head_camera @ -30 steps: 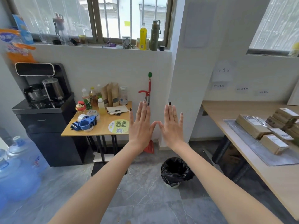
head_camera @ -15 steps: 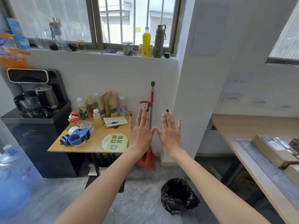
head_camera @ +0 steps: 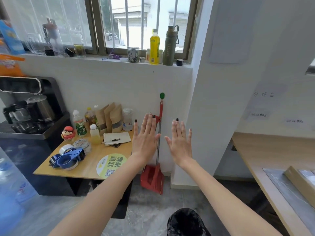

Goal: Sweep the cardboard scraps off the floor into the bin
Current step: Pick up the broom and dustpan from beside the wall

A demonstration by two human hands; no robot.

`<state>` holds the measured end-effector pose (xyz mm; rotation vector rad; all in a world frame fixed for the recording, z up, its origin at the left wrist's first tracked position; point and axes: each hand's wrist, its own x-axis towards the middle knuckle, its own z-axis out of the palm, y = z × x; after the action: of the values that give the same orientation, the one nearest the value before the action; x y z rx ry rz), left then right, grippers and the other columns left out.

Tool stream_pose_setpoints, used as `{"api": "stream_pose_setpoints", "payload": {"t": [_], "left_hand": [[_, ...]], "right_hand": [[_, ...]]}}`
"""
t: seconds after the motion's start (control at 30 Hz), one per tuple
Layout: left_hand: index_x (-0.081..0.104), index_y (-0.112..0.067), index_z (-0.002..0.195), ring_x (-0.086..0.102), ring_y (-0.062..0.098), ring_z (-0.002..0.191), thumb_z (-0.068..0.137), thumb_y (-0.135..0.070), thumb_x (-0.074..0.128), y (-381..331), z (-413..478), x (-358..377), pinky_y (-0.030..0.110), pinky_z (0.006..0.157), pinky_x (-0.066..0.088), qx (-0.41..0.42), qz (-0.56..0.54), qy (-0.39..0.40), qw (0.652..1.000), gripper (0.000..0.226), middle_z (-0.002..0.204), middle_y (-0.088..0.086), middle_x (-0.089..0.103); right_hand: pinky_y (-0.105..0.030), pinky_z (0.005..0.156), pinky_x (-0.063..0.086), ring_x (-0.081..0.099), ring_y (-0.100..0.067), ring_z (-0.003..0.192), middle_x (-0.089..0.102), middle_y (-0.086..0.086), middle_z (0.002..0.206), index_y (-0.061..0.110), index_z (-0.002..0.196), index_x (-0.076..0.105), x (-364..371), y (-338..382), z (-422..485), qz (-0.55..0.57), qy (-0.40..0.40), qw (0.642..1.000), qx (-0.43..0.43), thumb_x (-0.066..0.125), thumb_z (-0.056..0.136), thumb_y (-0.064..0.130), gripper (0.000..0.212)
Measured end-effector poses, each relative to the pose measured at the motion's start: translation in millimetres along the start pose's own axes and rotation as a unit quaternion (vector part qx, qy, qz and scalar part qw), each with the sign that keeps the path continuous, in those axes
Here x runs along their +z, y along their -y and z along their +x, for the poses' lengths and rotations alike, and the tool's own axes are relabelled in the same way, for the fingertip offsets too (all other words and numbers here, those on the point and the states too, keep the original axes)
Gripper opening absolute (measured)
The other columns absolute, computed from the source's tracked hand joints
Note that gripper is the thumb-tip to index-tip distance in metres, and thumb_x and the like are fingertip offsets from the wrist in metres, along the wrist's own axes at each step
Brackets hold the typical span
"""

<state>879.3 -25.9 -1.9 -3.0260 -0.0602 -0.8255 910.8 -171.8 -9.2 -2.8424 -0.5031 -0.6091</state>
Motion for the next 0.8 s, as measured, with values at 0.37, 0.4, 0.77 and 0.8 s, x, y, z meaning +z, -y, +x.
{"api": "stream_pose_setpoints", "payload": {"t": [0.37, 0.4, 0.77, 0.8], "left_hand": [[-0.009, -0.011, 0.148, -0.013, 0.02, 0.146, 0.1, -0.045, 0.014, 35, 88, 77, 0.045, 0.116, -0.01, 0.009, -0.017, 0.024, 1.0, 0.063, 0.16, 0.006, -0.008], [-0.009, -0.011, 0.148, -0.013, 0.02, 0.146, 0.1, -0.044, 0.014, 38, 99, 84, 0.045, 0.115, -0.011, 0.012, -0.02, 0.025, 0.999, 0.063, 0.16, 0.006, -0.009], [-0.004, -0.011, 0.152, -0.016, 0.017, 0.146, 0.1, -0.046, 0.012, 87, 206, 151, 0.048, 0.117, -0.008, 0.036, -0.028, 0.052, 0.998, 0.065, 0.16, 0.004, -0.012], [-0.003, -0.011, 0.152, -0.016, 0.017, 0.146, 0.099, -0.046, 0.011, 90, 212, 155, 0.048, 0.117, -0.006, 0.039, -0.029, 0.056, 0.997, 0.065, 0.16, 0.005, -0.011]], "right_hand": [[-0.052, 0.116, -0.002, -0.003, -0.023, 0.148, 0.003, -0.004, 0.161, 0.009, 0.153, 0.005, 70, -7, 98, -0.035, 0.032, 0.999, 0.003, -0.004, 0.087, 0.051, 0.078], [-0.052, 0.116, -0.002, -0.004, -0.023, 0.148, 0.003, -0.004, 0.161, 0.009, 0.153, 0.004, 77, -7, 111, -0.04, 0.035, 0.999, 0.003, -0.004, 0.087, 0.051, 0.078], [-0.053, 0.119, 0.0, -0.008, -0.022, 0.148, -0.003, -0.001, 0.161, 0.011, 0.153, -0.002, 136, 1, 220, -0.058, 0.069, 0.996, 0.026, 0.014, 0.098, 0.047, 0.067], [-0.053, 0.119, 0.0, -0.008, -0.021, 0.148, -0.004, -0.001, 0.161, 0.012, 0.153, -0.003, 140, 2, 226, -0.061, 0.077, 0.995, 0.027, 0.017, 0.1, 0.046, 0.067]]}}
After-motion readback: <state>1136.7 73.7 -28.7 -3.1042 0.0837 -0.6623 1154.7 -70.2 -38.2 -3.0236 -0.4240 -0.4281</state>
